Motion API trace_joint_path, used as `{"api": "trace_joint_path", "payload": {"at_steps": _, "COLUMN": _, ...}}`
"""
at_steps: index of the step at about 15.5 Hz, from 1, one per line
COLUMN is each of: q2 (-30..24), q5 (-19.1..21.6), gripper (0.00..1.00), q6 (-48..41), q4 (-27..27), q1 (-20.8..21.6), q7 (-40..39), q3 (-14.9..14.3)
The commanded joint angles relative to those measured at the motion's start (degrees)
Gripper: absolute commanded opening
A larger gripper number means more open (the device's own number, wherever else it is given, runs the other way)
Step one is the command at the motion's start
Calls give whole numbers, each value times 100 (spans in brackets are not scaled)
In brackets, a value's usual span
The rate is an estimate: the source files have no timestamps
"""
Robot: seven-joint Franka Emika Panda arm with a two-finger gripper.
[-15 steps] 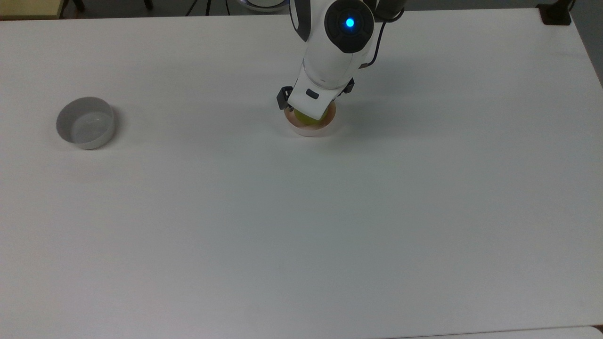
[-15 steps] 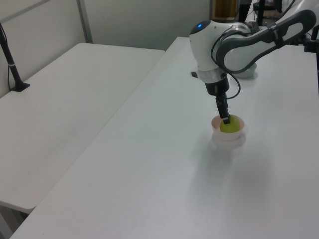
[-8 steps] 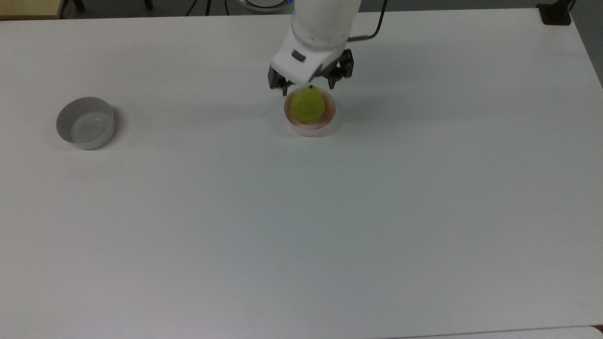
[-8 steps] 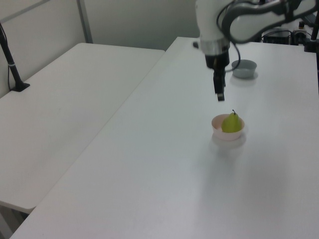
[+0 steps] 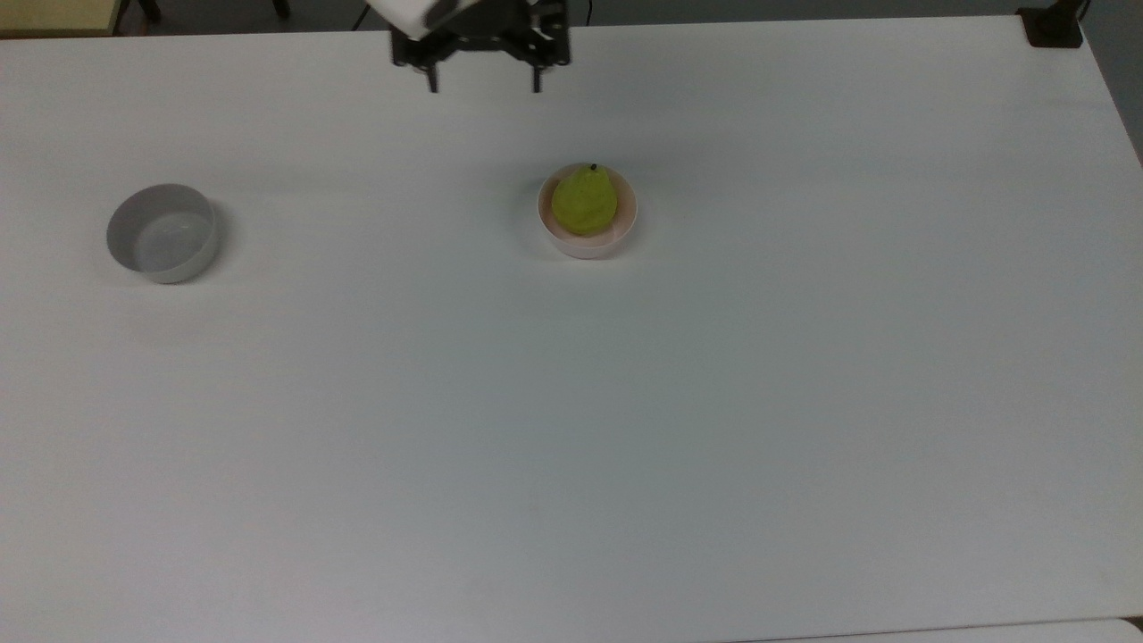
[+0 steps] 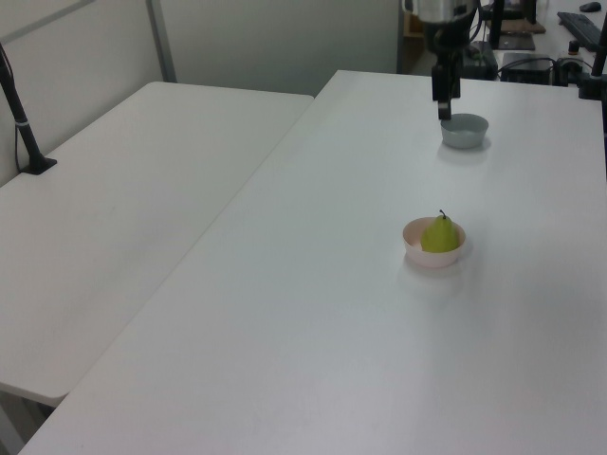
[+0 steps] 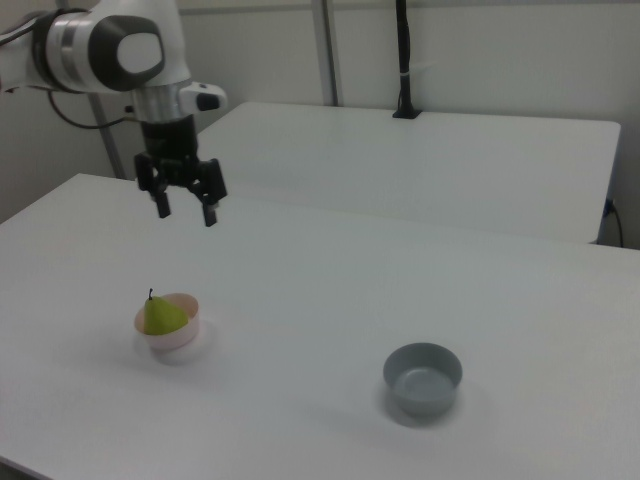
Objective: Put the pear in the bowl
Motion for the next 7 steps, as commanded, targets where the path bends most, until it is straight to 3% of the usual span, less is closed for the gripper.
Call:
{"api": "trace_joint_path", "payload": {"at_steps": 1, "q2": 10, "q5": -126, "gripper": 100, "q6": -170, "q4": 193, "q1": -721, "q7": 73, "q3": 308}}
{"api": "trace_joint_path", "payload": {"at_steps": 7, "q2": 19, "q5": -223, "gripper": 100, "q6": -117, "q4": 219, "q1": -1065, "q7": 64, "q3": 308}}
